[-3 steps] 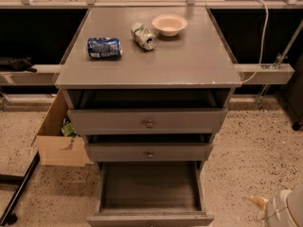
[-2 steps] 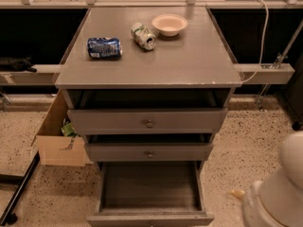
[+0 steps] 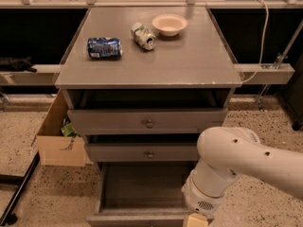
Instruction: Close bottom drawer
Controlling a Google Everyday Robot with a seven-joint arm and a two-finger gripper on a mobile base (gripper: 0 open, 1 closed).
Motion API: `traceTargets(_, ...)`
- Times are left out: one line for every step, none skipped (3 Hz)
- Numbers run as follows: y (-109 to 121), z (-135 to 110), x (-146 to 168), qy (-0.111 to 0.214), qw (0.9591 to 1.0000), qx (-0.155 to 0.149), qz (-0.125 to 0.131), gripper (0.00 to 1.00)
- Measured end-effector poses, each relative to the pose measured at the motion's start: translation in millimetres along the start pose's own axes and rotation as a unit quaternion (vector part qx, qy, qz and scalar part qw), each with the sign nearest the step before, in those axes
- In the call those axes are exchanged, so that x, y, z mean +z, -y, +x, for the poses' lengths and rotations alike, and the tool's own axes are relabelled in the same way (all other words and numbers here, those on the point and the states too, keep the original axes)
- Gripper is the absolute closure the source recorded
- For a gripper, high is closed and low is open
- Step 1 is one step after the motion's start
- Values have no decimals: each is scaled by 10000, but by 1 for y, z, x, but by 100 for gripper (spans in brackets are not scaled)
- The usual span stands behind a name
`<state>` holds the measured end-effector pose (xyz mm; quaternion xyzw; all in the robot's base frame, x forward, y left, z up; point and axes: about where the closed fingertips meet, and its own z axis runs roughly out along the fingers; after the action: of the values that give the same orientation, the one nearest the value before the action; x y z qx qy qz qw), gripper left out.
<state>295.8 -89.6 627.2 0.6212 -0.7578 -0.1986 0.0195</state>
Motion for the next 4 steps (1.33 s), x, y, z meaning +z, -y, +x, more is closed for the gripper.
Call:
traceTargets(0, 0, 0, 0, 10000, 0, 0, 0)
traceTargets(4, -7, 22, 157, 9987, -96, -481, 0)
traceTargets(-12, -1, 78, 478, 9869, -261, -1522, 0)
traceTargets(-59, 42, 129, 425, 9733, -106, -2255, 0)
